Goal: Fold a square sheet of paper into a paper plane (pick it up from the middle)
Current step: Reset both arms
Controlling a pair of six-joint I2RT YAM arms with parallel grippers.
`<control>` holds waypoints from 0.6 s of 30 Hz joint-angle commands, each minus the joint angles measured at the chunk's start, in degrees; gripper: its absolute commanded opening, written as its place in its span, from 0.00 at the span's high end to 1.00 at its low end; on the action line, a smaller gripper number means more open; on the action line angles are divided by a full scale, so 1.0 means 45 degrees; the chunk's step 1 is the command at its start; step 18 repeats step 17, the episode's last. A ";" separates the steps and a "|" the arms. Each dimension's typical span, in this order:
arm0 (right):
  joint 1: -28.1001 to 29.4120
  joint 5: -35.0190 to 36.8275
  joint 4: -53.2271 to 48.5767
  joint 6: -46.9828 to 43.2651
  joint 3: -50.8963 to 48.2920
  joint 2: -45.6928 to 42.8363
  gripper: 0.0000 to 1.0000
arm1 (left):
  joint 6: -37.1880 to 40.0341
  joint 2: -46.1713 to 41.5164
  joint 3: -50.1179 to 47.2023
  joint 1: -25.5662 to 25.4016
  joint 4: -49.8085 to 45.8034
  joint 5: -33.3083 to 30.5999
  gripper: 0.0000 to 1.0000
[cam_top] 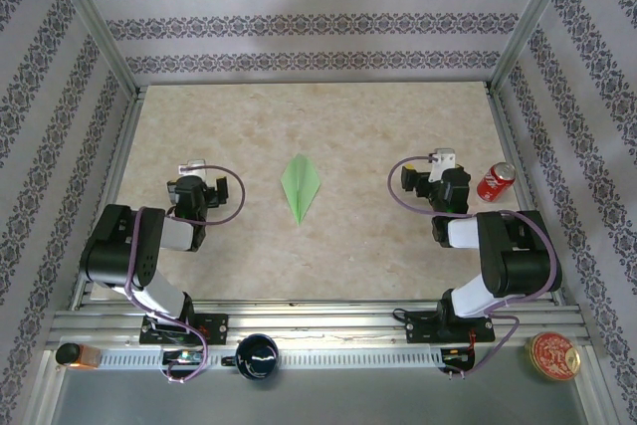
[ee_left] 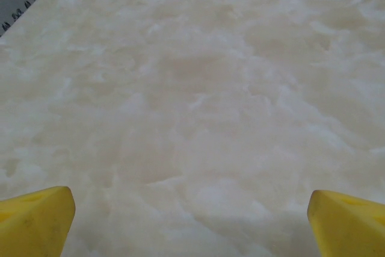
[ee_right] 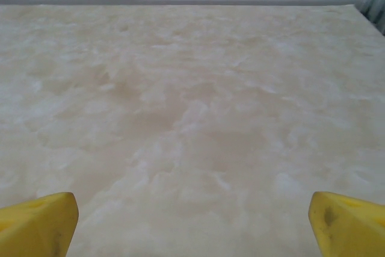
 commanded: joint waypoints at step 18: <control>0.0403 0.1193 0.0713 -0.0008 0.0061 -0.0060 0.02 | 0.0191 -0.0039 0.0188 0.0171 0.1406 0.0805 0.01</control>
